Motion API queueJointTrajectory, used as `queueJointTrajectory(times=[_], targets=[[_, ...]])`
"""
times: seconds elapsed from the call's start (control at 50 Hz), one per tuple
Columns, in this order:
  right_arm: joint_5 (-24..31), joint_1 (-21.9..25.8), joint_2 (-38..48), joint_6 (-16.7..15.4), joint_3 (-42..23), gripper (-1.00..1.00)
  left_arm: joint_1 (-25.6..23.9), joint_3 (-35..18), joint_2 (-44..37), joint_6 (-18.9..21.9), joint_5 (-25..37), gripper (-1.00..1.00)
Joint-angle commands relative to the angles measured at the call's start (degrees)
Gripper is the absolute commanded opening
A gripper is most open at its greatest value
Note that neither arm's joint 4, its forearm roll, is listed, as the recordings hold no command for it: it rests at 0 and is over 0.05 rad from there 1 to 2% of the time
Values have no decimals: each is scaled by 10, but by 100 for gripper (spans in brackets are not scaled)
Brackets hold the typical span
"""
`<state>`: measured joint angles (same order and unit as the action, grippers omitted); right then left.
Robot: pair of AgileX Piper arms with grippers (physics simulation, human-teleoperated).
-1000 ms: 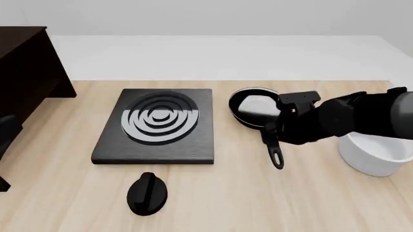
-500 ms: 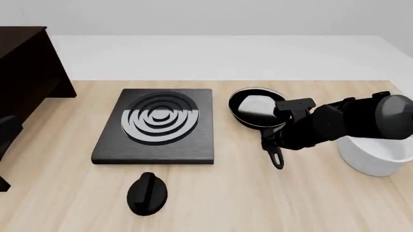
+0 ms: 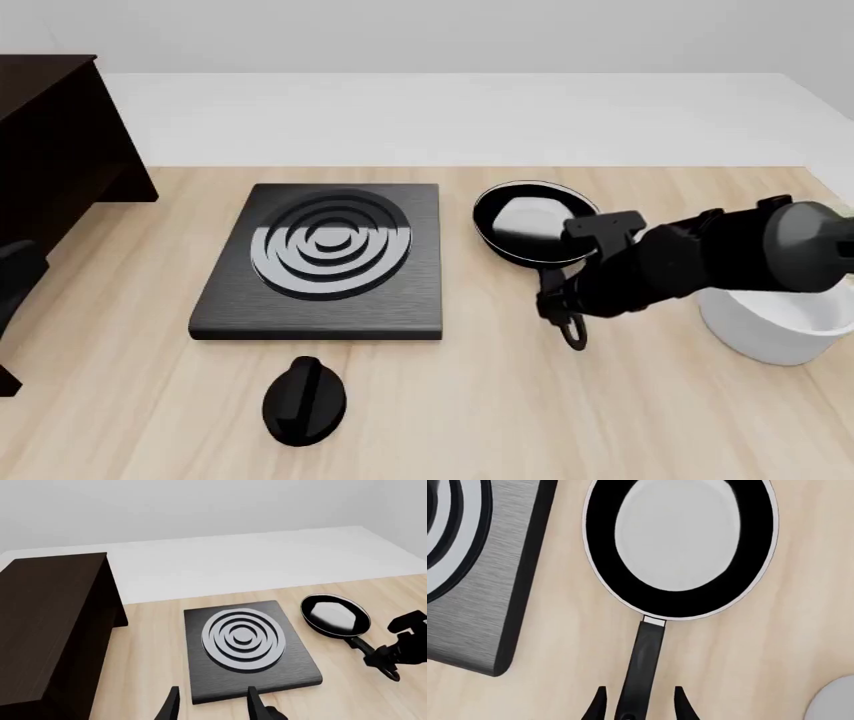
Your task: Put the frying pan on the cabinet shelf.
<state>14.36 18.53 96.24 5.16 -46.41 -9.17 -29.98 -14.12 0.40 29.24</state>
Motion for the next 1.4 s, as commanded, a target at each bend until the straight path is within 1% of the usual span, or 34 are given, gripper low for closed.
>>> queueJointTrajectory(times=[0.02,0.28,0.4,0.44,0.46,0.5,0.54,0.64,0.76,0.86,0.9,0.92,0.94,0.96,0.98,1.02,1.14,1.18,1.22,1.28,1.3,1.36,1.4], targets=[[-10,2,14,1,5,100,-1,2,1,1,0,100],[-18,0,29,-4,11,100,0,3,-1,2,-1,100],[-10,4,20,-3,9,100,-2,7,0,3,-3,100],[-8,-6,13,-10,8,100,-2,7,0,3,-2,100],[-7,-3,10,-11,8,-100,-3,8,0,3,-3,100],[-6,-2,5,-11,8,-100,-3,6,0,4,-2,100],[-4,-6,-1,-19,8,-100,-3,9,0,7,-4,100],[-3,-4,-14,-18,15,-100,-2,8,-2,7,-4,100],[3,-14,-43,-23,23,-100,-6,12,-1,6,-7,100],[13,-32,-81,-43,22,-100,-7,13,-1,7,-6,100],[22,-29,-91,-42,22,-100,-3,16,-3,13,-9,100],[24,-26,-95,-42,23,-100,0,16,-8,8,-7,100],[29,-27,-104,-42,23,-100,-1,17,-20,-23,-6,100],[31,-27,-110,-42,23,-100,-2,14,-21,-35,-4,100],[32,-30,-120,-46,21,-100,-2,8,-18,-24,-1,100],[38,-32,-130,-48,18,-100,-4,7,-18,-20,3,100],[45,-24,-162,-46,14,-100,-5,7,-21,-32,4,100],[44,-15,-178,-50,11,-100,-6,4,-20,-25,6,100],[44,-19,-190,-49,9,-100,-7,4,-19,-25,7,100],[43,-20,-211,-58,5,-100,-8,2,-18,-23,11,100],[42,-22,-213,-57,5,-100,-8,3,-19,-23,11,100],[45,-25,-227,-62,1,-100,-8,7,-26,-28,11,100],[39,-28,-235,-59,2,-100,-8,2,-26,-33,11,100]])
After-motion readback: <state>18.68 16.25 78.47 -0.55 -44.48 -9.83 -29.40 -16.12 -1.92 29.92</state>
